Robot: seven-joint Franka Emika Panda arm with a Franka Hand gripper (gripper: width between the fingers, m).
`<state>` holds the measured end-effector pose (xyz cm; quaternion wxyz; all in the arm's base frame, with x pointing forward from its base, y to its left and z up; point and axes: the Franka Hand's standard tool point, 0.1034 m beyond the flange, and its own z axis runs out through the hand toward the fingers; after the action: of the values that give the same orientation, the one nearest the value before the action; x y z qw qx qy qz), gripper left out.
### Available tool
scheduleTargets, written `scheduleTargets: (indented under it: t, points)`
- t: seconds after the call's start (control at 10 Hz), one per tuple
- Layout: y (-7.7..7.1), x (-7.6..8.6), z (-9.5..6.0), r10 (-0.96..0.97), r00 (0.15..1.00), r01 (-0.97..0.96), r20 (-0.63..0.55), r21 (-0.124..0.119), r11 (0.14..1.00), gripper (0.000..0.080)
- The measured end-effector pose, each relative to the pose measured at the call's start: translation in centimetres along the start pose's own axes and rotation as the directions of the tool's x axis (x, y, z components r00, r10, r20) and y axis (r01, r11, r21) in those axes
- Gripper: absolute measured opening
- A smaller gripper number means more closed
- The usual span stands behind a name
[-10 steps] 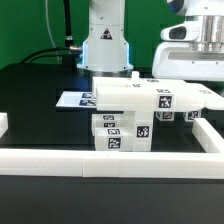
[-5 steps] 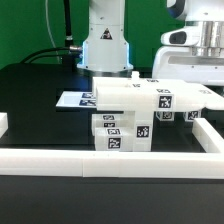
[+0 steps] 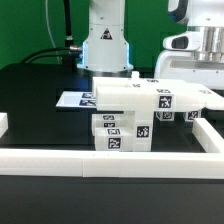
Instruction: Assemble chair
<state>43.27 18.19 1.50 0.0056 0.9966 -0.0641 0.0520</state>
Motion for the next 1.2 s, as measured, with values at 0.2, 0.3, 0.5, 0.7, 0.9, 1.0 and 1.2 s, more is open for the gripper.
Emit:
scheduleTargets:
  t: [0.2, 0.3, 0.5, 0.7, 0.9, 1.0, 1.2]
  points:
    - [0.0, -0.2, 0.3, -0.004, 1.0, 0.004, 0.002, -0.004, 1.0, 0.0649]
    - [0.1, -0.2, 0.4, -0.004, 1.0, 0.004, 0.003, -0.005, 1.0, 0.0635]
    - [0.7, 0.3, 0.3, -0.004, 1.0, 0.004, 0.0, -0.006, 1.0, 0.0462]
    - [0.9, 0.8, 0.2, 0.003, 1.0, -0.003, -0.004, -0.003, 1.0, 0.0283]
    - [1.0, 0.8, 0.3, 0.004, 1.0, -0.004, -0.004, -0.004, 1.0, 0.0284]
    - [1.0, 0.8, 0.3, 0.004, 1.0, -0.004, -0.004, -0.004, 1.0, 0.0284]
    - [1.1, 0.9, 0.1, 0.007, 1.0, -0.007, -0.003, -0.003, 1.0, 0.0284]
